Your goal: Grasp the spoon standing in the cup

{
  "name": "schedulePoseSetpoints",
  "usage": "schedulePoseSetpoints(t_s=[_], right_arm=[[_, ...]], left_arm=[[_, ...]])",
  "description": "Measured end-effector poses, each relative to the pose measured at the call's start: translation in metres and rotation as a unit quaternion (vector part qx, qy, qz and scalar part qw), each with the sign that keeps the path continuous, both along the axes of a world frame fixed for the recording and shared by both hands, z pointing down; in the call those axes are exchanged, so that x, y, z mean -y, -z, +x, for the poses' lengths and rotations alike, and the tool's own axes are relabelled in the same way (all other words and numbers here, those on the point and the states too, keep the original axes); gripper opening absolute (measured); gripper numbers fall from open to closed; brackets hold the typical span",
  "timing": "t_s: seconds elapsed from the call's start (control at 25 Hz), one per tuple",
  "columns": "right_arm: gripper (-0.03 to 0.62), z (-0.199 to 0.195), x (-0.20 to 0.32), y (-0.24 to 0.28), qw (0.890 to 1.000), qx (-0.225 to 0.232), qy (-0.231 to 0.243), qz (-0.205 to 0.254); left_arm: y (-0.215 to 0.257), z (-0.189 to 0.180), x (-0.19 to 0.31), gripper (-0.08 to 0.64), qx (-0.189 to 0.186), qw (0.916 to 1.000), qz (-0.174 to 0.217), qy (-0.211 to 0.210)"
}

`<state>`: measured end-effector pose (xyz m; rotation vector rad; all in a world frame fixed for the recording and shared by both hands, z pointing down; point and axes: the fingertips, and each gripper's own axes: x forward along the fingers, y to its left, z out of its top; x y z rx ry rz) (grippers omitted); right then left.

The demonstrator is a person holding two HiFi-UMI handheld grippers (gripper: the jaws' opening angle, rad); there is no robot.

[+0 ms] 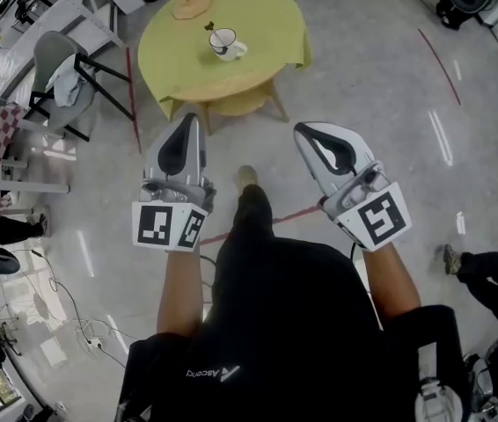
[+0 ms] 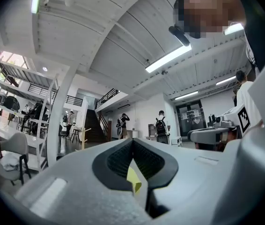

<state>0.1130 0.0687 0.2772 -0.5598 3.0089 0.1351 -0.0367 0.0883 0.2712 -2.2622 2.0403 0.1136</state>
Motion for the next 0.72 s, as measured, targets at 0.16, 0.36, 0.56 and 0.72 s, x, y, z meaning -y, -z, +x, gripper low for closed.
schedulePoseSetpoints(t_s=[0.16, 0.36, 0.56, 0.72], right_arm=[[0.003, -0.049, 0.062, -0.008, 1.0, -0.009, -0.011, -0.004], [0.003, -0.114, 0.137, -0.02, 0.999, -0.02, -0.021, -0.015], [0.003, -0.17, 0.203, -0.03, 0.999, -0.026, -0.033, -0.018], [0.003, -0.202, 0.241, -0.035, 0.998, -0.031, -0.045, -0.022]], left_arm=[[-0.013, -0.045, 0.069, 0.011, 0.007, 0.9998, -0.005, -0.015], [-0.03, -0.106, 0.156, 0.011, 0.008, 0.9992, -0.02, -0.032], [-0.048, -0.158, 0.23, 0.011, 0.009, 0.9981, -0.032, -0.052], [-0.066, -0.184, 0.274, 0.014, 0.005, 0.9961, -0.049, -0.073]])
